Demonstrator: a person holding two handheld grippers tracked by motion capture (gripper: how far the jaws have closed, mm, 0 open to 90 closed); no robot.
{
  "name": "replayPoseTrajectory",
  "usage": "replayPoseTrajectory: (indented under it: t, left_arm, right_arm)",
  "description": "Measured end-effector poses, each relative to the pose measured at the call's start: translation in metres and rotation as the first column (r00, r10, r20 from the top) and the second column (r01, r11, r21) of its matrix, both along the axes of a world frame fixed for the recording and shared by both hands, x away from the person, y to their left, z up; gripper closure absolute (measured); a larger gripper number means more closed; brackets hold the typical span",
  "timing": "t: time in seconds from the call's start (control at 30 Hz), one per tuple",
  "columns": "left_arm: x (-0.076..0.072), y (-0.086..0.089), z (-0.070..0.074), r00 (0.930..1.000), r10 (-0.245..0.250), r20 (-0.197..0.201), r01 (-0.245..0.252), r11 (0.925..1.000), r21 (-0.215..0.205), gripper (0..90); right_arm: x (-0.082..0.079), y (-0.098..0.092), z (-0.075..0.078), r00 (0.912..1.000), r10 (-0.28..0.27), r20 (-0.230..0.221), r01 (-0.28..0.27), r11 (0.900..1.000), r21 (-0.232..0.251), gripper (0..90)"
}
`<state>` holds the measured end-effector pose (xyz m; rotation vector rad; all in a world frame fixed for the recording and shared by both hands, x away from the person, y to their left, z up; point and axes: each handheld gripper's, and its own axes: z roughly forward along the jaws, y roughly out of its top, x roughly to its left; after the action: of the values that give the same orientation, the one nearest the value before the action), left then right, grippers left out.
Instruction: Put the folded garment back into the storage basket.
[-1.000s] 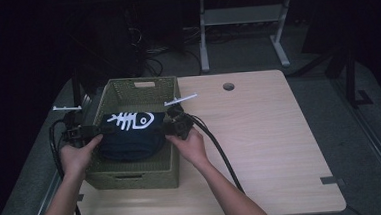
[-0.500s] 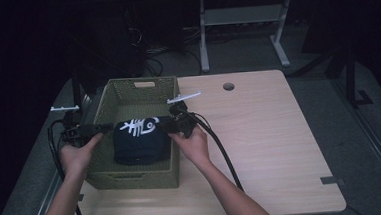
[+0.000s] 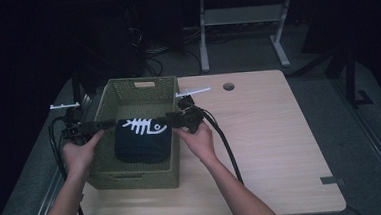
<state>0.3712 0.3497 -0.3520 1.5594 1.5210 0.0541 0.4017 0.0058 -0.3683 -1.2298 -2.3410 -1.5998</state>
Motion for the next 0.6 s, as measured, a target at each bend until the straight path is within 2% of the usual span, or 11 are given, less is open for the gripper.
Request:
replayPoseTrajectory:
  t: [0.17,0.27,0.37,0.53,0.6]
  left_arm:
    - [-0.004,-0.005,0.008,0.9988,-0.01,0.047,0.009,0.9998,0.019,53.4]
    - [-0.007,-0.008,0.011,0.9977,-0.017,0.065,0.018,0.9998,-0.006,51.8]
    - [-0.009,-0.012,0.012,0.9953,-0.025,0.093,0.026,0.9996,-0.011,50.5]
    - [-0.009,-0.016,0.012,0.9913,-0.024,0.129,0.029,0.9989,-0.038,48.9]
    - [-0.011,-0.019,0.012,0.9896,-0.029,0.141,0.035,0.9987,-0.036,48.6]
  right_arm:
    - [-0.001,-0.009,0.006,1.0,0.003,0.005,-0.003,0.999,0.034,48.1]
    - [-0.001,-0.013,0.008,0.9999,0.015,-0.003,-0.014,0.999,0.051,45.8]
    - [-0.002,-0.02,0.01,0.9994,0.032,-0.014,-0.031,0.993,0.113,44.7]
    - [-0.004,-0.034,0.015,0.9998,0.02,-0.004,-0.02,0.992,0.128,43.5]
    - [-0.003,-0.04,0.016,0.9999,0.017,0.0,-0.016,0.991,0.134,42.7]
